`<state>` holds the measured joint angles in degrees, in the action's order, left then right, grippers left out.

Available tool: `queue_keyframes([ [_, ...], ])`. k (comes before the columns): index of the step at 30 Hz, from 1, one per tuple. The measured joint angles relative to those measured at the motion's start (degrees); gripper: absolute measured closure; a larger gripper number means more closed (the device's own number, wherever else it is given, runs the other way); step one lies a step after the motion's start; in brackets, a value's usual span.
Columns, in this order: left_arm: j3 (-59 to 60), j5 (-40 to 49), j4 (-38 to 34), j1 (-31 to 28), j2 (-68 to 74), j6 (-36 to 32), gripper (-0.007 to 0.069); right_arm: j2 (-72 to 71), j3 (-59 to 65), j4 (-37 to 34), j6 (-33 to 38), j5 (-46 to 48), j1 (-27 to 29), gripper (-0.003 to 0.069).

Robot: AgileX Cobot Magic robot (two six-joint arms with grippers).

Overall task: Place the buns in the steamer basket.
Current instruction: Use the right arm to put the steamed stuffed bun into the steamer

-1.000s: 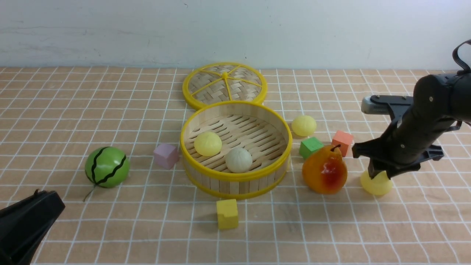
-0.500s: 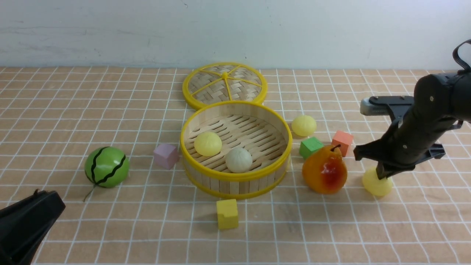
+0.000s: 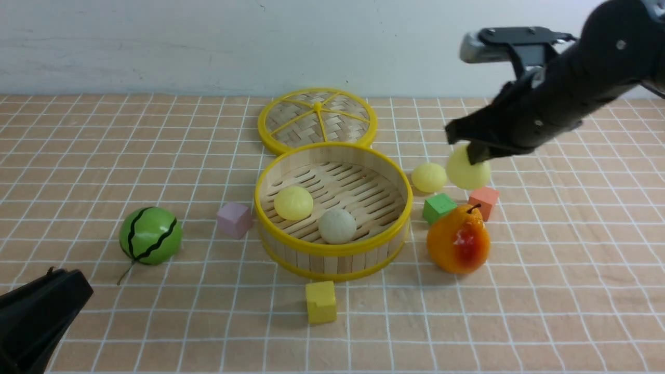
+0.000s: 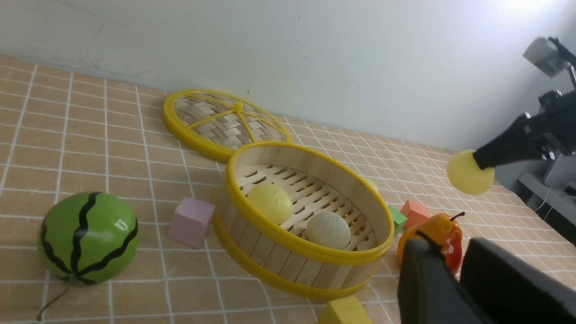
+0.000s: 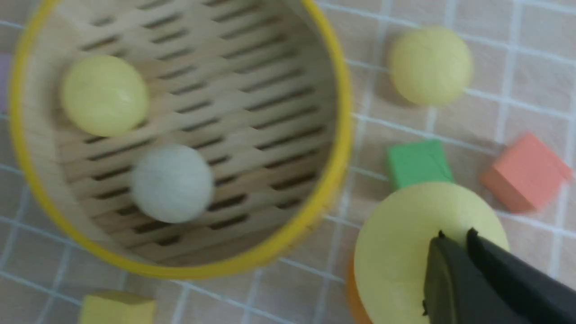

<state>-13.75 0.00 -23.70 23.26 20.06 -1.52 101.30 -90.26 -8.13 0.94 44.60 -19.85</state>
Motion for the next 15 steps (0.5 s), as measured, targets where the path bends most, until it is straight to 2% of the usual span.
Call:
queue_keyframes([
  [6,0.0,0.0,0.0,0.0,0.0,0.0,0.0497,7.5,-6.3,-0.8,0.6,-1.5,-4.3,0.0654],
  [15,0.0,0.0,0.0,0.0,0.0,0.0,0.0487,17.3,-8.1,-2.4,0.6,-6.0,-4.7,0.0632],
])
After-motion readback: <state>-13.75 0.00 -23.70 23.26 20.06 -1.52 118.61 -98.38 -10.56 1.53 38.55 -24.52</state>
